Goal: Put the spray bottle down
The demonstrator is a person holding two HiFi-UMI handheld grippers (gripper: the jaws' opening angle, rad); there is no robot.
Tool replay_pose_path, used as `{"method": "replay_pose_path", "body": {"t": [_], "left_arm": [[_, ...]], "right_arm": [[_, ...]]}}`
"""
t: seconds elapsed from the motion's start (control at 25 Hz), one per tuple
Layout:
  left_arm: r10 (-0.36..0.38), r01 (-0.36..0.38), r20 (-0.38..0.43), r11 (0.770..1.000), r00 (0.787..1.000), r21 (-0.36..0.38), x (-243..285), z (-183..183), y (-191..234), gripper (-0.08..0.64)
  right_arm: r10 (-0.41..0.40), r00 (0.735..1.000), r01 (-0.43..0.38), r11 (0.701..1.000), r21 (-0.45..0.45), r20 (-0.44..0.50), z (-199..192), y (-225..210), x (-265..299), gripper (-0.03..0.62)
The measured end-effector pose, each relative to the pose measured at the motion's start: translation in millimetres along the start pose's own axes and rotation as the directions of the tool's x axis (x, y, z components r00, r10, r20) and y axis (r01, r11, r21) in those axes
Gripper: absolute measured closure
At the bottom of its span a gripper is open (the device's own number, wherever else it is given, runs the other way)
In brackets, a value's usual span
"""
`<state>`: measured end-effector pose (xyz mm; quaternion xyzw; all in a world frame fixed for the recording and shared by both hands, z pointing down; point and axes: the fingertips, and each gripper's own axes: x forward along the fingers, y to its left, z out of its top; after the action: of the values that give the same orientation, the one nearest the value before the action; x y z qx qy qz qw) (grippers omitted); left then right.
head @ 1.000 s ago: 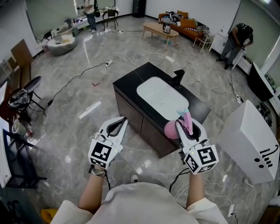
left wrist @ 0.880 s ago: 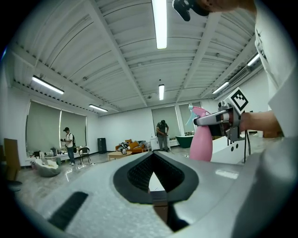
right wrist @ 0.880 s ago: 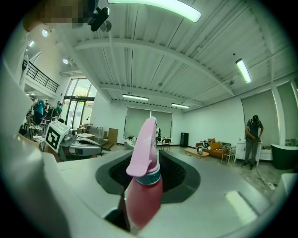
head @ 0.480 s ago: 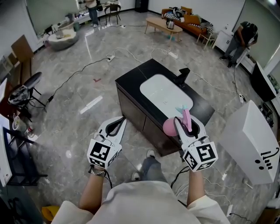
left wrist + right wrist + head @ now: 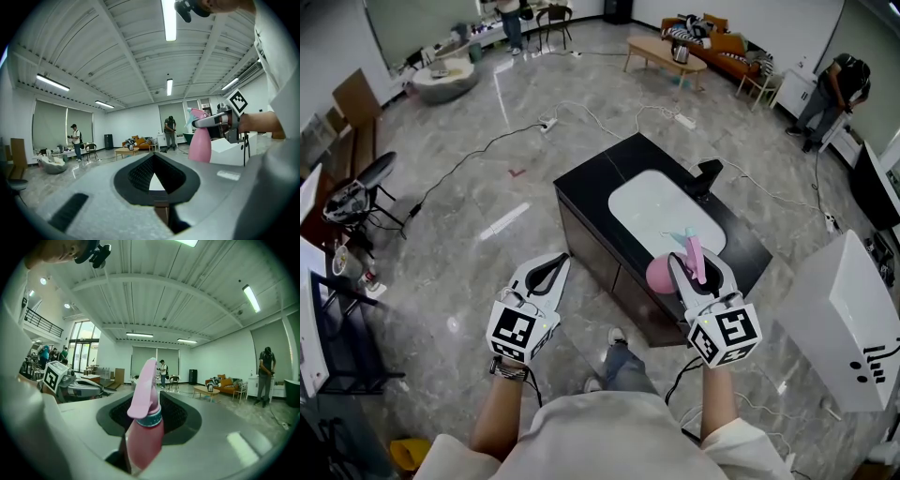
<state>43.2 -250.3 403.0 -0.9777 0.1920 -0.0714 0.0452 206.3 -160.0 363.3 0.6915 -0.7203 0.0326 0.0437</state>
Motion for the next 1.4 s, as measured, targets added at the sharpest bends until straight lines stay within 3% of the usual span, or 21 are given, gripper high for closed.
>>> {"method": "replay_pose_path", "body": {"t": [0.24, 0.68, 1.4], "left_arm": [[0.01, -0.009, -0.021, 1.0, 1.0, 0.003, 28.6, -3.3, 20.5, 0.557], [0.094, -0.096, -0.066, 0.995, 0.993, -0.029, 61.1, -12.6, 72.6, 0.557], [0.227, -0.24, -0.139, 0.967, 0.964, -0.084, 93.9, -47.2, 124.3, 0.557]], "right_arm": [[0.025, 1.0, -0.025, 1.0, -0.007, -0.003, 1.3, -22.2, 42.3, 0.446], [0.141, 0.99, -0.141, 0.99, -0.019, -0.019, -2.3, -30.4, 126.0, 0.446], [0.283, 0.956, -0.285, 0.958, -0.029, -0.074, -64.9, -44.7, 234.8, 0.448]]}}
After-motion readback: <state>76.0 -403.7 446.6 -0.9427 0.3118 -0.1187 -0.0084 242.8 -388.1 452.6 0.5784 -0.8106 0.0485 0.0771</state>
